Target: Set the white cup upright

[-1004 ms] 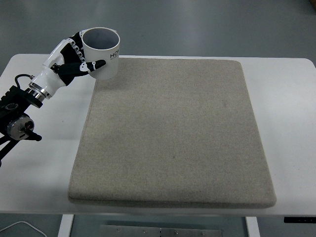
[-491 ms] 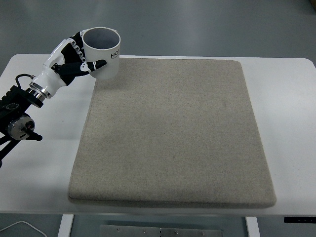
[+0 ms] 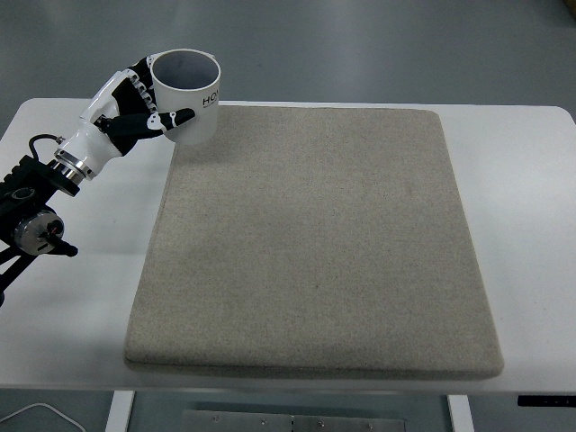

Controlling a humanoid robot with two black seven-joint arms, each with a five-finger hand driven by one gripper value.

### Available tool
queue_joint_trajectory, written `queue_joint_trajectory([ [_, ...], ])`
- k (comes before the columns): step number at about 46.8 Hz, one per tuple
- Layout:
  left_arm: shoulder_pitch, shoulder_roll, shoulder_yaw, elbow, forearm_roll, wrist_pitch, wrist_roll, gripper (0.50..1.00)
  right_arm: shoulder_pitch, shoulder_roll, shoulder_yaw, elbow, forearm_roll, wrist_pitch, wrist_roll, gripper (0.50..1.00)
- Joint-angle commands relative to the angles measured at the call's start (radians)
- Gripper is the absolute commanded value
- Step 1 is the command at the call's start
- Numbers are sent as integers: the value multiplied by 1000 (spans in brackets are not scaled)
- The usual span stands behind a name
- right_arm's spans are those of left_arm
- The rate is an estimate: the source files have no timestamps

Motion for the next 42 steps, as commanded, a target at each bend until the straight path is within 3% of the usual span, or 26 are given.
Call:
queue_joint_trajectory([
  [1,0,0,0,0,0,0,0,516,0,0,0,0,0,0,0,930],
  [30,2,-5,0,1,0,2,0,516,0,0,0,0,0,0,0,930],
  [42,0,-41,0,23,-2,3,-1,516,0,0,0,0,0,0,0,930],
])
